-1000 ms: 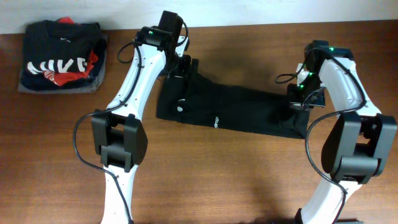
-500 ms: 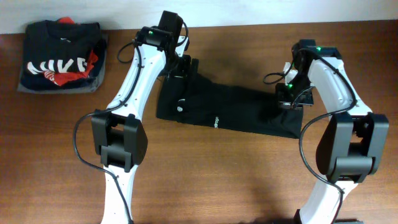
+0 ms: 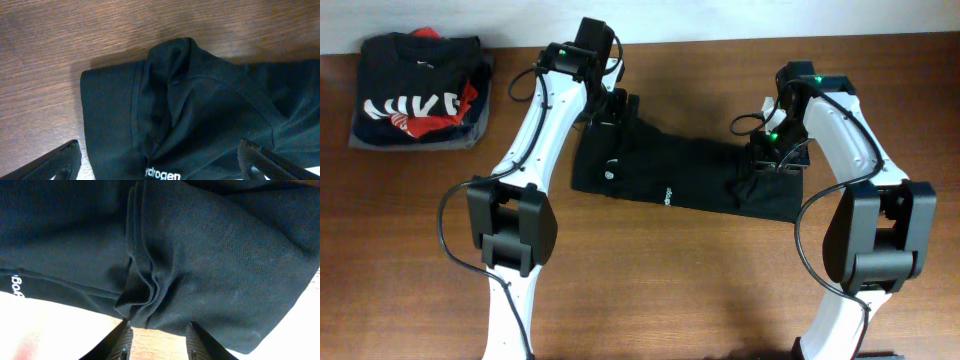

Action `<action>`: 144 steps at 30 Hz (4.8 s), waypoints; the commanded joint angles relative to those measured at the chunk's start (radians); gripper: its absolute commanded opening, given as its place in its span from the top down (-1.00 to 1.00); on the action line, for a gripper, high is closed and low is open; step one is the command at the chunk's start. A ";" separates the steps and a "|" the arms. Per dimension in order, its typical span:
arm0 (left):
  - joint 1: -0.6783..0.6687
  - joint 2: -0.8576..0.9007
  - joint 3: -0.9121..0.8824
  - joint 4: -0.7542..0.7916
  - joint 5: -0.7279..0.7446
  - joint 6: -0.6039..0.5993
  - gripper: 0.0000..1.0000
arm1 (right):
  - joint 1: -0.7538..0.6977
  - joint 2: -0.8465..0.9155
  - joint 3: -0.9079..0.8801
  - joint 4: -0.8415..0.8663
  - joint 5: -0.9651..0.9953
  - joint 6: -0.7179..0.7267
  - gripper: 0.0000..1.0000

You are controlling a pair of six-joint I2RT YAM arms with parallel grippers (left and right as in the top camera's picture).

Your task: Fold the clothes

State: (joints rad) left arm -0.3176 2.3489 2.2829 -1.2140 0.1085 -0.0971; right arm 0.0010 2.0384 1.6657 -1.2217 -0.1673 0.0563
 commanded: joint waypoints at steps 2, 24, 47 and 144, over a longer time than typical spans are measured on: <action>0.006 0.013 -0.004 -0.003 0.000 0.017 -0.98 | -0.010 -0.016 0.043 0.003 -0.009 0.055 0.21; 0.006 0.013 -0.004 -0.008 0.000 0.017 -0.98 | -0.044 0.029 -0.156 0.230 -0.219 0.060 0.92; 0.006 0.013 -0.004 -0.009 0.000 0.017 -0.98 | -0.082 -0.038 0.038 0.104 -0.332 0.029 0.72; 0.006 0.013 -0.004 -0.018 0.000 0.017 -0.99 | -0.081 -0.026 0.005 0.031 0.232 -0.013 0.92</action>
State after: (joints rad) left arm -0.3176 2.3489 2.2829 -1.2301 0.1085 -0.0971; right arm -0.1345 2.0148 1.6527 -1.1854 0.0307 0.0101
